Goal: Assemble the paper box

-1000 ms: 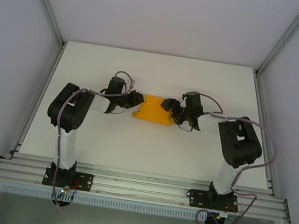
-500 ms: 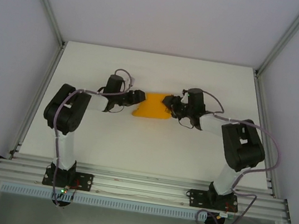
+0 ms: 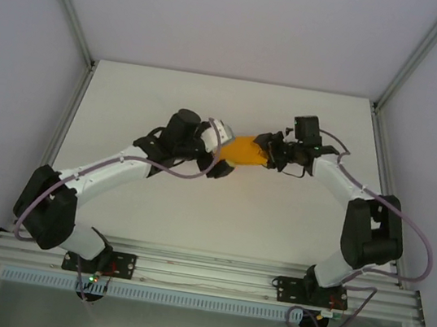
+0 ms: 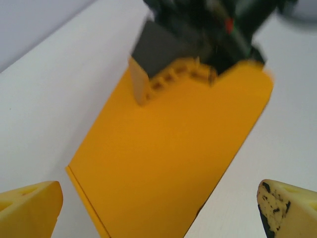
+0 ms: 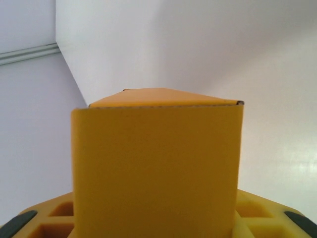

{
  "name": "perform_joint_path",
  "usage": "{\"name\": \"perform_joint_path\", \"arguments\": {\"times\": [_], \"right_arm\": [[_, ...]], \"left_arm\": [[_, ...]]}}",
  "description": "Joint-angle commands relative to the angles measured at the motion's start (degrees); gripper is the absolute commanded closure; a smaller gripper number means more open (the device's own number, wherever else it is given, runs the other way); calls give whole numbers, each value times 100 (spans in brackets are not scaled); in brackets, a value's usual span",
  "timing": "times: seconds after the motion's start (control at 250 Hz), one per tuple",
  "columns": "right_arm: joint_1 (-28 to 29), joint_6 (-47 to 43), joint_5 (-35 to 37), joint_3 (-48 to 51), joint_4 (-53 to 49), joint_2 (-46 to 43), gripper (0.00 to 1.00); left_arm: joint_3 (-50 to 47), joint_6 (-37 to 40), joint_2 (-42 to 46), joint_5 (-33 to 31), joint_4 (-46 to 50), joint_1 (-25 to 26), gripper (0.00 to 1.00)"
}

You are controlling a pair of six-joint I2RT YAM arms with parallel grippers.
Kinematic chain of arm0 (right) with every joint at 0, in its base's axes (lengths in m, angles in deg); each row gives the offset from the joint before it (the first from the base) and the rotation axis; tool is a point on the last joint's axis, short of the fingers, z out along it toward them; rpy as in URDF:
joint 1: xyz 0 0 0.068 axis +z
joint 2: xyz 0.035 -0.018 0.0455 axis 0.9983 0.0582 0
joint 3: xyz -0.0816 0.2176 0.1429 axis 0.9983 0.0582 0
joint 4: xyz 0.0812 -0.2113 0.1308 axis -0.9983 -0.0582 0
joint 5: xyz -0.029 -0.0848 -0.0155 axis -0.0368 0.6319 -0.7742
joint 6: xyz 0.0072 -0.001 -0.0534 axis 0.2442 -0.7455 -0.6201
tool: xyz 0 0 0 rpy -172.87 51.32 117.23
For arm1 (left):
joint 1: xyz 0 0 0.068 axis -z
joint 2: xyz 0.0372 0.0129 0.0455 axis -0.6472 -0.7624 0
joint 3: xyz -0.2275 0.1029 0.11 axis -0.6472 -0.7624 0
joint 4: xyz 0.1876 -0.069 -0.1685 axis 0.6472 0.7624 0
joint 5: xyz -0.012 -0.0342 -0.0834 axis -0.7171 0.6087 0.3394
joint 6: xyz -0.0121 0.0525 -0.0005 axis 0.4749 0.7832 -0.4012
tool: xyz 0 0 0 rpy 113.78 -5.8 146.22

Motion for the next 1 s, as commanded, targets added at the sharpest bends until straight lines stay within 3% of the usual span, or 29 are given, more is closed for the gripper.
{"name": "perform_joint_path", "arguments": {"times": [0.0,0.148,0.26,0.496,0.66,0.739,0.823,0.995], "right_arm": [[-59,648,-786,-230,-813,-224,63],[-62,1019,-1320,-397,-912,-115,62],[-62,1132,-1473,-486,-1082,-83,63],[-61,1389,-1579,-521,-1196,-48,63],[-52,1736,-1737,-376,-883,-50,62],[-27,1875,-1808,-320,-648,-56,60],[-4,1838,-1854,-310,-662,-30,65],[53,1878,-1892,-278,-545,10,62]], "left_arm": [[275,1399,-12,-816,1111,103,0],[105,2407,102,-797,1342,160,0],[-75,2344,151,-1502,710,211,0],[222,2376,-34,-1553,749,258,1],[174,2493,-28,-1384,540,267,7],[247,2465,-103,-1376,535,267,14],[307,2349,-128,-1360,421,267,23],[280,2358,-121,-1075,262,266,42]]}}
